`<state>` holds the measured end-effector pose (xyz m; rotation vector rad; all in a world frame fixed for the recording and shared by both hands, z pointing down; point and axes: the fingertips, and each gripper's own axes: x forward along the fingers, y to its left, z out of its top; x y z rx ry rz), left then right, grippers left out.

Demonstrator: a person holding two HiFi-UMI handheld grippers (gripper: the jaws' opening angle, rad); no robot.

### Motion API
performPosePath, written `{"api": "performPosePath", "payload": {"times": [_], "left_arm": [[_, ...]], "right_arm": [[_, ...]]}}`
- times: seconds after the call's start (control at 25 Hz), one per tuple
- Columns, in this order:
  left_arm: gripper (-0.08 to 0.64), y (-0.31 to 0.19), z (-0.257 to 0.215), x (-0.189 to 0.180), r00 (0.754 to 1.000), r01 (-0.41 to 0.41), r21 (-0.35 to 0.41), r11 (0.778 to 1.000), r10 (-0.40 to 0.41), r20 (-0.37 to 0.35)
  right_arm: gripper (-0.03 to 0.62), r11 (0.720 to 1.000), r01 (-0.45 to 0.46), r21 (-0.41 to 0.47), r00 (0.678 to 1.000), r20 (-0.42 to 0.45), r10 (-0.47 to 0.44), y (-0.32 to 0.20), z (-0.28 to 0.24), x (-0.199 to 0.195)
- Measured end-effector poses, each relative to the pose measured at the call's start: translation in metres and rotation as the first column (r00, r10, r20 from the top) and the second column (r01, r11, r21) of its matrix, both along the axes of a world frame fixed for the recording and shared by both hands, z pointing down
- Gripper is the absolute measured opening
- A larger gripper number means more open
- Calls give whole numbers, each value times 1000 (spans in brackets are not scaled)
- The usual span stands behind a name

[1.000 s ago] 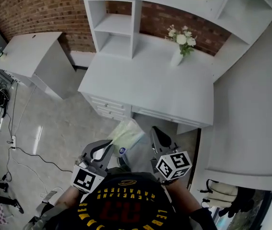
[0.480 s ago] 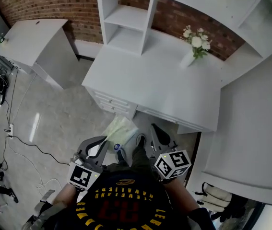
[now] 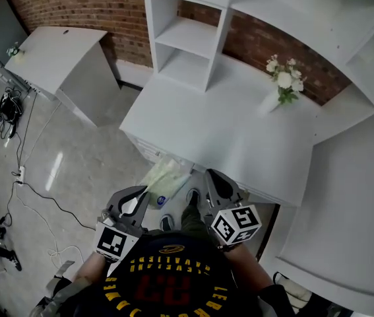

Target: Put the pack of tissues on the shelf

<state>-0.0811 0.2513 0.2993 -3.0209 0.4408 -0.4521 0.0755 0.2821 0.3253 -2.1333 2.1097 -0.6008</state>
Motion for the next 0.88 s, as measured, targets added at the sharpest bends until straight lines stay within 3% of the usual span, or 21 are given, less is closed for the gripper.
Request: {"api": "performPosePath", "payload": {"times": [0.56, 0.88], "left_arm": [[6, -55, 11, 104, 999, 38, -17, 999, -38, 11], [6, -86, 4, 130, 993, 117, 2, 993, -117, 11]], "right_arm": [[7, 998, 48, -30, 999, 24, -48, -63, 15, 99], [8, 993, 116, -9, 993, 24, -116, -105, 8, 129]]}}
